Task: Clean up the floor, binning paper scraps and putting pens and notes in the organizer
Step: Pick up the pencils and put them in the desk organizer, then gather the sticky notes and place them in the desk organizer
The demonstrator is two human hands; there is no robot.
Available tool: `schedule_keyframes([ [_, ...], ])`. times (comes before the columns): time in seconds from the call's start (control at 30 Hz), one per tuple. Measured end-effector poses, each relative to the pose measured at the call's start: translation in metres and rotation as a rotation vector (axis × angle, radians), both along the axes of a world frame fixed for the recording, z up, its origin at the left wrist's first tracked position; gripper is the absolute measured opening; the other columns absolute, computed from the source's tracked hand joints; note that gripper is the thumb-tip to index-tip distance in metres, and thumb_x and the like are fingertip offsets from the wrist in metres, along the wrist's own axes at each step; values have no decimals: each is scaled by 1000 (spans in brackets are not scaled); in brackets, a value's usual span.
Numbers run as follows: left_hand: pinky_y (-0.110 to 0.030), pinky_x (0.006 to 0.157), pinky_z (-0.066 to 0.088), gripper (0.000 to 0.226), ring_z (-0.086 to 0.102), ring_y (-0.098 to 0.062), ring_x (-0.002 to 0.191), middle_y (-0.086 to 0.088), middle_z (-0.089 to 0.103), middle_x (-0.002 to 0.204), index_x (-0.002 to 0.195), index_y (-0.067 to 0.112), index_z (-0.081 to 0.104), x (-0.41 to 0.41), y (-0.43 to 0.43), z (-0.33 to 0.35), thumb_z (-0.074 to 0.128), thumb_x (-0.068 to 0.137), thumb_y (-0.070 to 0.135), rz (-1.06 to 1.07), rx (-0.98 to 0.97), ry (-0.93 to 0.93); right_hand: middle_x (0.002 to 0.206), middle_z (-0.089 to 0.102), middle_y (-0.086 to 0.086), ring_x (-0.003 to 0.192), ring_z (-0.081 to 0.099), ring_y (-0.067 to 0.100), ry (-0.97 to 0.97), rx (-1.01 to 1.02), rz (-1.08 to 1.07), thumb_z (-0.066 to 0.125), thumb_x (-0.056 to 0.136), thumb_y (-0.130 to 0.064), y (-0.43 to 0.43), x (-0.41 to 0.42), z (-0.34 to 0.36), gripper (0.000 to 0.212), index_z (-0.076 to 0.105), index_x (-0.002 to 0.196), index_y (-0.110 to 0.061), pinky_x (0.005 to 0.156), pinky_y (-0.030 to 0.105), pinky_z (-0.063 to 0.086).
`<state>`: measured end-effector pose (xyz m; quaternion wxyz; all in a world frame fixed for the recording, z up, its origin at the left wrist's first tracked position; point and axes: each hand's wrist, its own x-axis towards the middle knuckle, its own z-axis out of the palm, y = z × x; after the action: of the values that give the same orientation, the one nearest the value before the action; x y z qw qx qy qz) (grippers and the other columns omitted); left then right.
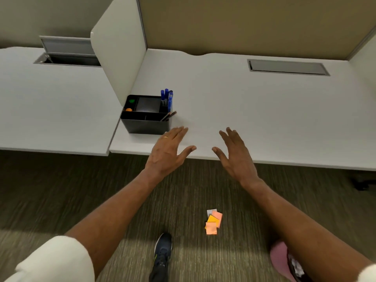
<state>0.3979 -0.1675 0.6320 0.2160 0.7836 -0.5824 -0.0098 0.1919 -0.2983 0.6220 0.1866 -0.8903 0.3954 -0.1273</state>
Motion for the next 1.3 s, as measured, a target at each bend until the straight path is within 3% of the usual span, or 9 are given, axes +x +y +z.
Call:
schedule_keyframes([
  [0.37, -39, 124, 19, 72, 20, -14, 150, 1, 29, 160, 154, 26, 25, -152, 42, -55, 32, 96, 69, -97, 184, 61, 164, 20, 5, 153, 12, 22, 74, 11, -36, 40, 100, -57, 49, -148, -35, 63, 31, 153, -23, 120, 52, 27],
  [0.57, -41, 125, 14, 74, 15, -15, 152, 1, 24, 162, 155, 25, 22, -191, 51, -108, 31, 96, 68, -196, 324, 83, 165, 18, 4, 154, 11, 23, 117, 76, -148, 45, 100, -53, 78, -200, -83, 61, 33, 152, -24, 120, 51, 26],
  [0.8, -43, 125, 15, 73, 17, -17, 152, 0, 24, 162, 155, 23, 22, -211, 54, -197, 32, 96, 66, -301, 443, 51, 164, 22, 7, 152, 16, 27, 163, 146, -253, 49, 99, -49, 103, -232, -183, 59, 37, 151, -21, 117, 53, 33],
  [1.17, -48, 123, 19, 77, 22, -21, 151, -2, 27, 161, 154, 20, 25, -224, 49, -400, 29, 94, 67, -402, 583, 23, 163, 23, 11, 152, 19, 28, 184, 245, -212, 51, 101, -40, 120, -231, -392, 57, 39, 150, -15, 119, 46, 32],
  [1.3, -50, 121, 23, 74, 27, -23, 148, -3, 32, 159, 152, 19, 28, -230, 42, -477, 40, 94, 62, -412, 618, 15, 162, 25, 13, 151, 21, 30, 173, 249, -185, 54, 100, -36, 113, -223, -467, 56, 38, 149, -15, 117, 47, 34],
])
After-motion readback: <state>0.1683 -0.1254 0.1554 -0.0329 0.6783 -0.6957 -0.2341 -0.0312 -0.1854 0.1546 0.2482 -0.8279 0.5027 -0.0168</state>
